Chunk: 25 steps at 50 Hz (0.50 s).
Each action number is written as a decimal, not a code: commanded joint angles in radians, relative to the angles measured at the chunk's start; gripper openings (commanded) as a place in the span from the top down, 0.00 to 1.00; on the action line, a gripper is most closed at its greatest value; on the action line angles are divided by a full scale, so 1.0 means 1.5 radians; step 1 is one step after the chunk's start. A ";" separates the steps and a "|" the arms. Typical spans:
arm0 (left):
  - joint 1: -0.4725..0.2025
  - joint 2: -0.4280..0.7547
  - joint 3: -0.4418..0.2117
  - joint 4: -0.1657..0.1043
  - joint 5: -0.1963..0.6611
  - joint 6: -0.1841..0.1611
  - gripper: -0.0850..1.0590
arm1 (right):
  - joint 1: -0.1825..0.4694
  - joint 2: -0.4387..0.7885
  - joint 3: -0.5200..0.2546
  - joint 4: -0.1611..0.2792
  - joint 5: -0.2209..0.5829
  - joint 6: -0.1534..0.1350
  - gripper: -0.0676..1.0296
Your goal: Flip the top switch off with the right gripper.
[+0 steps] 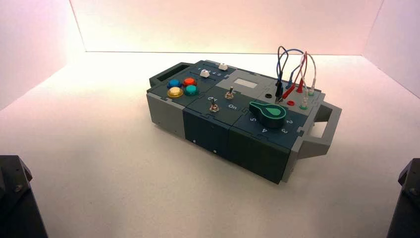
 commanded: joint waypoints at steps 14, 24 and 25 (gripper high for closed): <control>-0.003 0.008 -0.011 0.000 0.000 -0.001 0.95 | 0.008 0.020 -0.024 0.001 -0.002 -0.001 0.96; -0.003 0.035 -0.020 0.000 0.003 0.000 0.95 | 0.010 0.034 -0.030 0.007 0.014 -0.001 0.96; -0.003 0.046 -0.022 0.000 0.005 -0.001 0.96 | 0.010 0.036 -0.032 0.007 0.015 -0.001 0.96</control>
